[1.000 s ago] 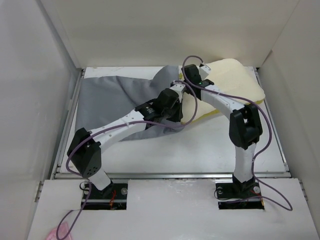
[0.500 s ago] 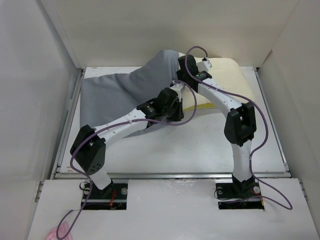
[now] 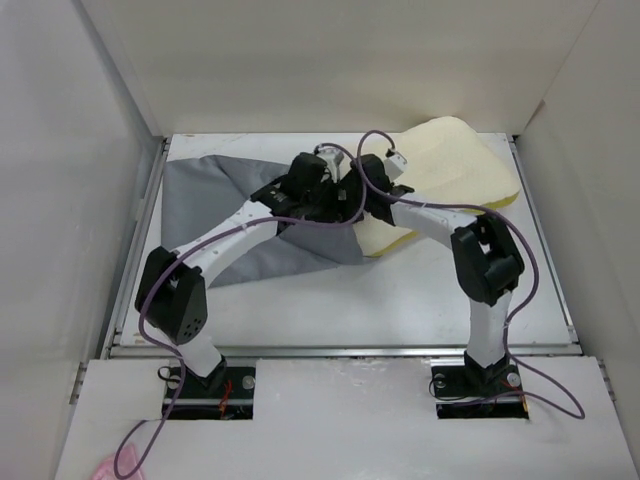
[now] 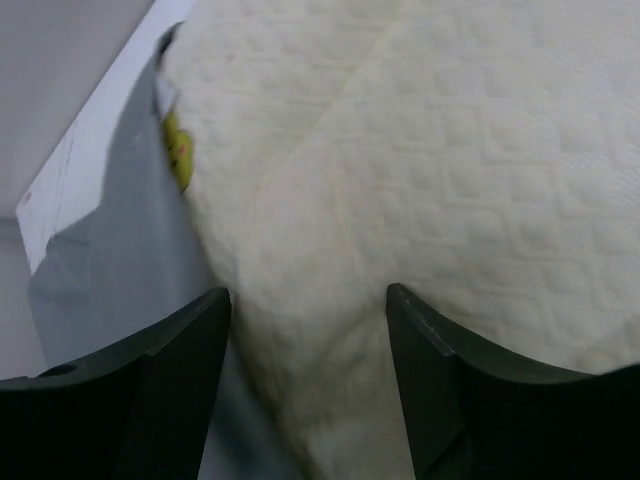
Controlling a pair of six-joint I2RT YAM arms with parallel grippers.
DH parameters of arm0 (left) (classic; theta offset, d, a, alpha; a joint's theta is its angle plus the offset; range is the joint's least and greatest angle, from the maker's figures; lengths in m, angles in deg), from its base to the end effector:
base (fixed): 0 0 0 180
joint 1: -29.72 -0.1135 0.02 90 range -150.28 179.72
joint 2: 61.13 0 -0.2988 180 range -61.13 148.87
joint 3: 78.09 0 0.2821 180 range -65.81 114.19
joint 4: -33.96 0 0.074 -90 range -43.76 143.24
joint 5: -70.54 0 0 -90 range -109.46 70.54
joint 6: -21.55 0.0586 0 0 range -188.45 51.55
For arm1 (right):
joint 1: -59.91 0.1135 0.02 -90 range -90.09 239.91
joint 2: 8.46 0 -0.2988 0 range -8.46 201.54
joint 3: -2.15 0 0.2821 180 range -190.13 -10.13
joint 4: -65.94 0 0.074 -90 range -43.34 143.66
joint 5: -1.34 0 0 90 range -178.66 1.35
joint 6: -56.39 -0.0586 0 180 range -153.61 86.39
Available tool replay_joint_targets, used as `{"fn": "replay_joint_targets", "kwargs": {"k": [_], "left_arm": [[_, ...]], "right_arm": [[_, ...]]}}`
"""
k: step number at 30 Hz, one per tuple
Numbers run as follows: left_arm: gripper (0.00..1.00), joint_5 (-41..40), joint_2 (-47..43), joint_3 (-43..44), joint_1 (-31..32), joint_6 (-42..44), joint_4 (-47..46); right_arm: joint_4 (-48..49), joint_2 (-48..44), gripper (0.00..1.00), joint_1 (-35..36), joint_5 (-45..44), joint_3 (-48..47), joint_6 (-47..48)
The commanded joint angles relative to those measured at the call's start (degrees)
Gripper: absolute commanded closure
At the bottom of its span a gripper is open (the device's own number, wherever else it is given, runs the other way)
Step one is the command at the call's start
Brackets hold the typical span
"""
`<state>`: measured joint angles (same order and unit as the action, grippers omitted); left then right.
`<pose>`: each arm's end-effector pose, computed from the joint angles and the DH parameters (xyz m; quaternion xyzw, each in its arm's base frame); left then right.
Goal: Put the pillow into the pillowcase
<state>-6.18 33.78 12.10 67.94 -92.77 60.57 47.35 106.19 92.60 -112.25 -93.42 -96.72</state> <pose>0.3363 -0.2820 0.3199 0.1610 0.8527 -0.3388 0.3636 0.4438 0.2570 0.2148 0.3175 0.8242 0.1973 0.4255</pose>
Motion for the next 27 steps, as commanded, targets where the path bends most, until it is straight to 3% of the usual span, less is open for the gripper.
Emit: {"fn": "replay_joint_targets", "kwargs": {"k": [1, 2, 7, 12, 16, 22, 24, 27], "left_arm": [[0.11, 0.62, -6.49, 3.57, -2.53, 0.49, -3.09], [0.1, -1.39, -7.1, 3.57, -2.53, 0.5, -2.56], [0.04, -8.26, -7.38, 3.82, -7.0, 1.02, -0.7], [0.02, -10.9, 1.83, 13.8, -10.52, 1.72, 2.09], [0.0, -10.91, 12.91, 26.19, -10.53, 4.97, 6.76], [0.0, -15.64, 27.41, 40.37, -10.0, 7.0, 13.51], [0.04, -17.75, 30.4, 44.69, -9.39, 7.0, 15.28], [0.31, -17.76, 34.1, 46.28, -8.86, 7.53, 16.61]], "right_arm": [[2.27, -7.23, 0.3, 0.37, 6.45, 1.63, 12.73], [2.26, -10.21, 0.22, 0.36, 7.33, 2.16, 14.4], [3.49, -19.01, 0.02, -3.85, 11.19, 6.2, 25.83], [2.88, -20.52, 0.0, -8.43, 16.29, 4.9, 36.55], [-2.73, -12.99, 0.0, -10.1, 16.05, -1.43, 46.05], [-2.13, -5.68, 0.0, -11.85, 15.93, -5.13, 58.18], [-1.6, -3.39, 0.0, -11.86, 16.56, -5.13, 59.85], [-0.02, -0.58, 0.0, -11.86, 19.19, -3.64, 59.86]]}}
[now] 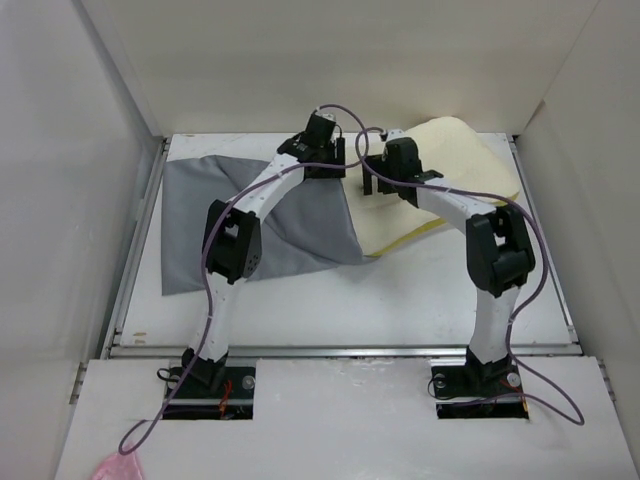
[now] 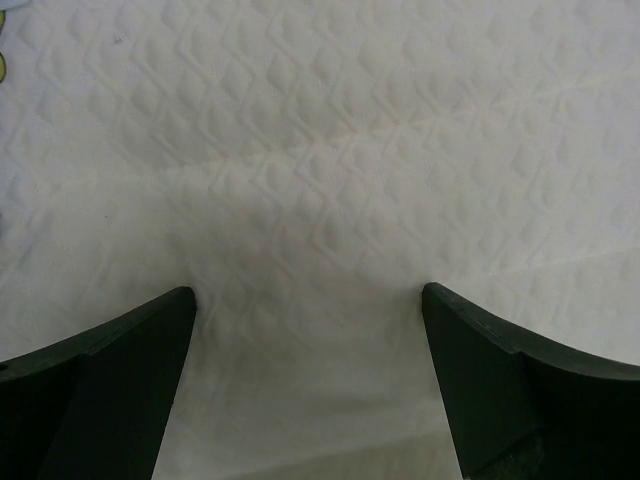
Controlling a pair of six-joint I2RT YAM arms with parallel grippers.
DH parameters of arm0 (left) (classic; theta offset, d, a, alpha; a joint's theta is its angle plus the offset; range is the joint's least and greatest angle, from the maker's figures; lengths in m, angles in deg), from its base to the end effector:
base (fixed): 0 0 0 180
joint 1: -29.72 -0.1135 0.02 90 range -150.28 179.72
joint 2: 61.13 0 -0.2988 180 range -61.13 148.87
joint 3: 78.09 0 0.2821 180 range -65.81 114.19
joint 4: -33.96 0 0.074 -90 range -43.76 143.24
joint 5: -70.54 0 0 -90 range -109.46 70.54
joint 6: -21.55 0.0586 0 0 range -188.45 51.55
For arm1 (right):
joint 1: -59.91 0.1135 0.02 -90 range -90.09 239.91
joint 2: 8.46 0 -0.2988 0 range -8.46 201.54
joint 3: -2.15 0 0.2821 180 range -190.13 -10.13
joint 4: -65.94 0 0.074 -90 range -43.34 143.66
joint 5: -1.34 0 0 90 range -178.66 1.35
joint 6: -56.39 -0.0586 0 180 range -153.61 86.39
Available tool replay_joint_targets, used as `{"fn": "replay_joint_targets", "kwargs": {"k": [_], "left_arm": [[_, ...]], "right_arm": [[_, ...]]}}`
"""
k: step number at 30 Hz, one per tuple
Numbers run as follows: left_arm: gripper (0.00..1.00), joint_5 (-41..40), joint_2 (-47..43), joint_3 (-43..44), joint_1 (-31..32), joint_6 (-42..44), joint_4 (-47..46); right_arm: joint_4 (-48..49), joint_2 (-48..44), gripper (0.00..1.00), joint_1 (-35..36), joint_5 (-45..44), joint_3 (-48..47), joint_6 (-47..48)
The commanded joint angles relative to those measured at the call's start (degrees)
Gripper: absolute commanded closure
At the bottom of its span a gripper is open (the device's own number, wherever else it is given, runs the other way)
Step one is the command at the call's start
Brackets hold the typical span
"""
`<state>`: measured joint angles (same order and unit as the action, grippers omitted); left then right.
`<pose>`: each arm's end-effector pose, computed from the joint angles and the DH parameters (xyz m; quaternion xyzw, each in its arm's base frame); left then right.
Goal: Put the pillow into the pillowcase
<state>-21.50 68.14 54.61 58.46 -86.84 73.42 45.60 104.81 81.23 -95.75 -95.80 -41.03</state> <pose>0.5253 -0.2857 0.2837 0.0723 0.8881 -0.1668 0.4222 0.4847 0.1814 0.2364 -0.0794 0.8848 0.0598 0.4552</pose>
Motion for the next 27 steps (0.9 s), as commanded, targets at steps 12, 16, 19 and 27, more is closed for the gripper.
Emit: {"fn": "replay_joint_targets", "kwargs": {"k": [12, 16, 19, 27], "left_arm": [[1.0, 0.71, -1.39, 6.49, 1.24, 3.45, -2.73], [1.0, 5.91, -2.01, 7.72, 3.17, 3.45, -4.15], [1.0, 7.84, -3.41, 7.72, 7.11, 4.95, -4.68], [1.0, 8.56, -14.12, -6.62, 15.91, 6.26, -6.34]], "right_arm": [[20.5, -8.22, 1.0, 0.65, 22.52, 17.79, -1.63], [28.44, -17.63, 1.0, 4.06, 25.72, 26.5, -3.13], [31.34, -20.37, 1.0, 7.67, 24.07, 27.22, -5.05], [37.86, -17.22, 1.0, 9.62, 5.97, 28.89, -16.12]]}}
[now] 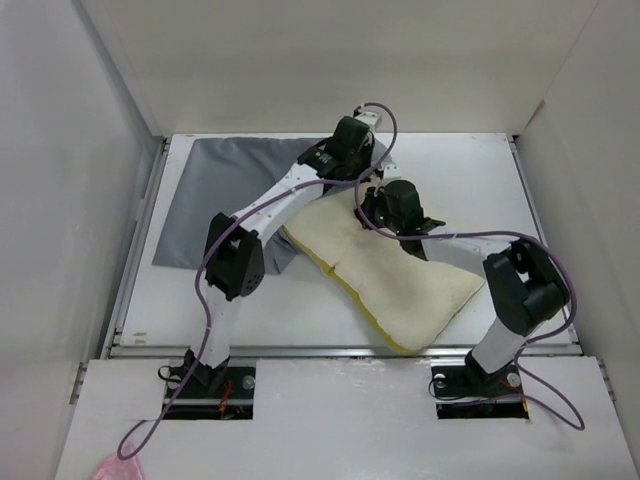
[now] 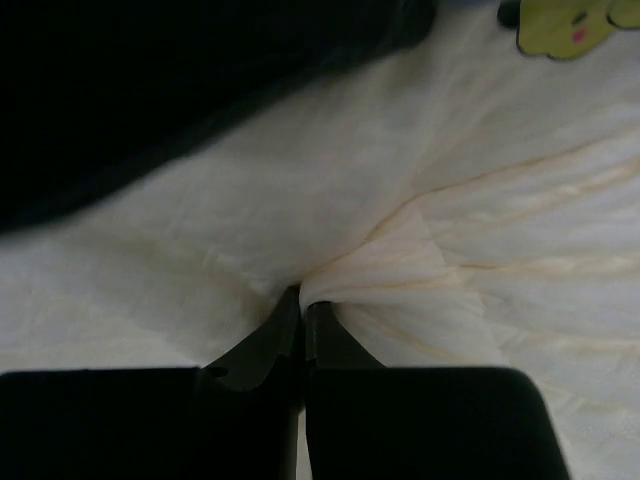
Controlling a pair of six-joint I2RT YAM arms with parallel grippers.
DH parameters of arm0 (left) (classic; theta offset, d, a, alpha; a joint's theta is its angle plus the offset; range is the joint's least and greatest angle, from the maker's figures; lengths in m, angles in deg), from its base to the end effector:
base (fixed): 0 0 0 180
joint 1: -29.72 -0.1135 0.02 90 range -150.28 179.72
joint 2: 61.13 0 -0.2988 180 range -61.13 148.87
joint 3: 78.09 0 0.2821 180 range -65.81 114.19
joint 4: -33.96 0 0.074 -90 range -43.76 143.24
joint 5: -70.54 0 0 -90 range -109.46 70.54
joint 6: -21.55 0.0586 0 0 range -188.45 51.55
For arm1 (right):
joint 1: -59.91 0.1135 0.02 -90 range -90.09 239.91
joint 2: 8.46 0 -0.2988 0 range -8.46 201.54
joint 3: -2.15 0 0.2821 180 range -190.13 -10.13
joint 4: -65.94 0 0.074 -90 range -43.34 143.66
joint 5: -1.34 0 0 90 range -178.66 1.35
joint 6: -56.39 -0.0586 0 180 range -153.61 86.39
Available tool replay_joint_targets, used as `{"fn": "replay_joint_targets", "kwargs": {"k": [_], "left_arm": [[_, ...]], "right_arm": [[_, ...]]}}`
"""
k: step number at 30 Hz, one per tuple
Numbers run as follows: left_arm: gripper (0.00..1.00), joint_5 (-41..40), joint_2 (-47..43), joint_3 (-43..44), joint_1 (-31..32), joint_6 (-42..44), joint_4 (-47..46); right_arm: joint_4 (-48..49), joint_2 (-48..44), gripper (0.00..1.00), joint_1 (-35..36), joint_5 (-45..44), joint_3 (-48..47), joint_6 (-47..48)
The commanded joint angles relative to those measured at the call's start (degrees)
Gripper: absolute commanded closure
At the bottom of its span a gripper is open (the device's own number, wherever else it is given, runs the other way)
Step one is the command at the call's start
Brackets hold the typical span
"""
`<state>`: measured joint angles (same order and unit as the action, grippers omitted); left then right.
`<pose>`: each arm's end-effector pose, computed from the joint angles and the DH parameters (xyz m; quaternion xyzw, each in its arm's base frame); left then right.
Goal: Put the pillow into the pillowcase
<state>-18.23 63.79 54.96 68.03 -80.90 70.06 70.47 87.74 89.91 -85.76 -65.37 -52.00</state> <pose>0.4601 -0.3651 0.3362 0.1971 0.8340 -0.2292 0.4616 0.3628 0.2129 0.2209 -0.0986 0.8334 0.2421 0.4869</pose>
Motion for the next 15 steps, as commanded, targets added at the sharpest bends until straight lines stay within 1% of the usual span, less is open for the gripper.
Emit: {"fn": "replay_joint_targets", "kwargs": {"k": [1, 3, 4, 5, 6, 7, 8, 9, 10, 11, 12, 13, 15], "left_arm": [[1.0, 3.18, -13.35, -10.26, 6.87, -0.2, -3.94], [1.0, 1.41, -15.93, -15.72, 6.87, -1.78, -4.57], [0.7, -0.6, -16.9, -19.66, 6.87, -2.4, -4.57], [0.41, -1.49, -17.6, -21.26, 6.87, -3.8, -4.57], [0.23, -2.63, -19.26, -22.58, 6.18, -4.51, -3.52], [0.14, -3.6, -20.24, -24.86, 6.17, -5.39, -3.51], [0.0, -5.35, -21.38, -26.36, 5.47, -6.0, -3.51], [0.0, -5.37, -24.43, -27.77, 4.94, -7.58, -3.51], [0.0, -6.32, -26.47, -31.26, 4.94, -8.2, -4.38], [0.0, -7.9, -28.66, -33.21, 4.42, -8.73, -5.17], [0.0, -8.87, -33.47, -35.06, 4.41, -9.43, -5.88], [0.0, -10.01, -35.95, -36.82, 4.41, -11.09, -6.67], [0.0, -13.17, -40.96, -42.44, 3.8, -12.86, -7.2]], "right_arm": [[11.5, -0.14, 1.0, 0.94, -5.43, -1.53, -5.16], [7.46, -0.75, 1.0, 0.94, -8.77, -1.53, -5.69], [4.05, -2.15, 1.0, 0.94, -8.78, -1.53, -4.82], [2.53, -3.12, 0.99, 0.94, -8.78, -1.53, -2.46], [1.12, -4.08, 0.9, 0.94, -8.26, -1.53, -0.96], [-1.93, -5.14, 0.71, 0.94, -8.26, -0.92, 0.27], [-2.84, -7.67, 0.62, 0.94, -8.26, 0.13, 2.46], [-3.54, -9.09, 0.56, 0.94, -8.26, 0.92, 4.05], [-4.59, -10.58, 0.44, 1.46, -9.74, 1.54, 5.28], [-6.26, -13.56, 0.41, 1.47, -9.75, 2.41, 6.69], [-6.27, -15.07, 0.32, 2.16, -8.36, 2.42, 12.62], [-6.97, -16.47, 0.22, 3.91, -7.74, 3.2, 15.29], [-8.03, -19.2, 0.11, 6.64, -7.12, 3.21, 22.74]]}}
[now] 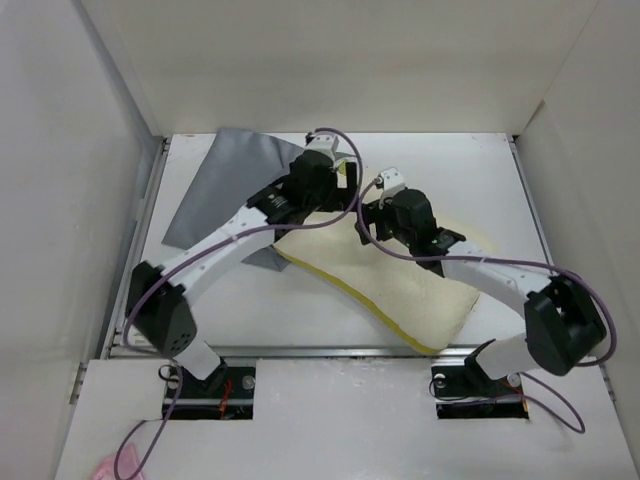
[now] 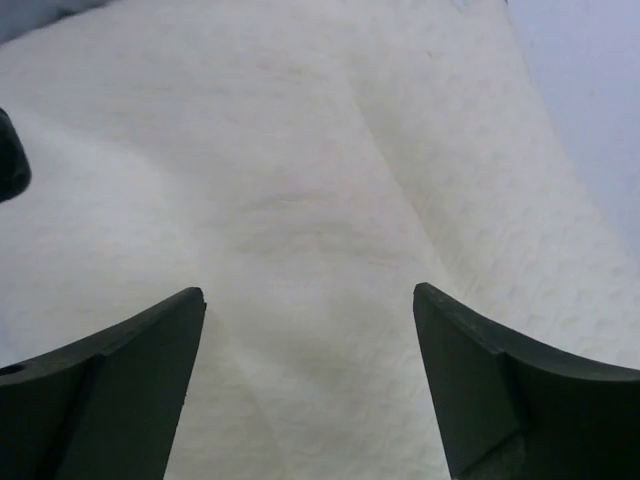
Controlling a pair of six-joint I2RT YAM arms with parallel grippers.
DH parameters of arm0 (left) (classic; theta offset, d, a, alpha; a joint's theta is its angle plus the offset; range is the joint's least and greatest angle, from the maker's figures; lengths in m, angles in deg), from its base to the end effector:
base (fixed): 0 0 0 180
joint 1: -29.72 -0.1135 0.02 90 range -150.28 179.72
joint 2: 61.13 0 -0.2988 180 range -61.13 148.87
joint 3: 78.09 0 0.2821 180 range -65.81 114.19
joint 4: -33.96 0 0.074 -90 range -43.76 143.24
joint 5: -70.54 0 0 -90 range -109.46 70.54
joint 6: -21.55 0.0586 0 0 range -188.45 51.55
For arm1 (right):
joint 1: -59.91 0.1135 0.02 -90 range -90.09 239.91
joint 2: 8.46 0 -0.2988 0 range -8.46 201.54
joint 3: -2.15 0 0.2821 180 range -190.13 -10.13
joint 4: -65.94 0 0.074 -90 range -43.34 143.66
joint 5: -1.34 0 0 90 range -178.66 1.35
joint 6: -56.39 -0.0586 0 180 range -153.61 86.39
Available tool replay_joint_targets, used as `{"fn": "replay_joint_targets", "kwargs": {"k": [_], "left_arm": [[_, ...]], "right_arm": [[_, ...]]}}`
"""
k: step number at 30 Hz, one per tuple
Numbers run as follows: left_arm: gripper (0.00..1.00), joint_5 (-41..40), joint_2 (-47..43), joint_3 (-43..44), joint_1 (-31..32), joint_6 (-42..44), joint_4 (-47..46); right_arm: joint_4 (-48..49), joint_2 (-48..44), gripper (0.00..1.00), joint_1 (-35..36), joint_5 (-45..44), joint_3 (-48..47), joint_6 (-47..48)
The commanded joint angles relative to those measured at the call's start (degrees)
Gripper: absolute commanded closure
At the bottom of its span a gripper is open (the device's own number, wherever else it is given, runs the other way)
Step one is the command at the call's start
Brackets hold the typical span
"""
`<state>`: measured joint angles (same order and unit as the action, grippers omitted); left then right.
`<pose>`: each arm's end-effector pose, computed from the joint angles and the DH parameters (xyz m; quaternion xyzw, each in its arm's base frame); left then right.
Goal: Put the pillow into the pillowcase
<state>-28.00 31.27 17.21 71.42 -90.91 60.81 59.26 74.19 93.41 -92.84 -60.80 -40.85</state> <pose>0.3305 -0.2828 0.3727 0.0997 0.8311 -0.2358 0.4937 0.3076 0.1985 0.2559 -0.1742 0.8314 0.1543 0.5046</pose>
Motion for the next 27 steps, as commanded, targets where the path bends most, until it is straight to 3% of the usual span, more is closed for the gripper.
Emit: {"fn": "replay_joint_targets", "kwargs": {"k": [1, 2, 5, 11, 14, 21, 22, 24, 25, 26, 27], "left_arm": [[0.0, -3.94, -13.51, -6.71, -0.11, -3.55, 2.04], [0.0, -3.95, -15.91, -8.74, -0.12, -4.43, 2.04], [0.0, -7.45, -24.62, -18.22, -1.95, -10.4, 2.91], [0.0, -8.69, -33.42, -34.49, -7.76, -18.49, 3.63], [0.0, -8.08, -32.29, -37.75, -11.8, -18.5, 0.82], [0.0, -5.53, -19.12, -36.09, -20.24, -15.42, -4.72], [0.0, -5.53, -15.88, -35.48, -21.73, -14.81, -4.72], [0.0, -3.08, -13.05, -34.77, -23.23, -13.06, -7.27], [0.05, -2.02, -10.51, -33.9, -23.76, -12.35, -9.1], [0.07, -0.79, -9.27, -33.89, -23.76, -11.56, -10.08], [0.09, 0.26, -8.21, -32.41, -23.76, -10.77, -11.04]], "right_arm": [[2.57, -5.66, 0.08, 4.37, -0.03, -1.36, 13.55], [2.57, -6.18, 0.02, 6.04, 4.4, -1.36, 15.66], [2.05, -4.17, 0.01, 8.33, 12.51, -3.53, 20.68], [-4.73, 10.05, 0.01, 13.7, 12.73, -16.1, 27.81], [-5.43, 16.64, 0.01, 14.23, 9.82, -20.94, 28.43], [-4.38, 27.45, 0.01, 14.23, 4.37, -27.1, 28.26], [-4.38, 28.52, 0.04, 14.23, 3.58, -27.72, 27.73], [-3.33, 29.93, 0.32, 14.23, 0.42, -27.72, 26.15], [-3.32, 29.94, 0.44, 13.53, 0.41, -27.2, 24.84], [-2.45, 29.94, 0.58, 13.53, 0.41, -26.67, 24.04], [-0.88, 29.41, 0.8, 12.92, 0.41, -25.89, 22.99]]}}
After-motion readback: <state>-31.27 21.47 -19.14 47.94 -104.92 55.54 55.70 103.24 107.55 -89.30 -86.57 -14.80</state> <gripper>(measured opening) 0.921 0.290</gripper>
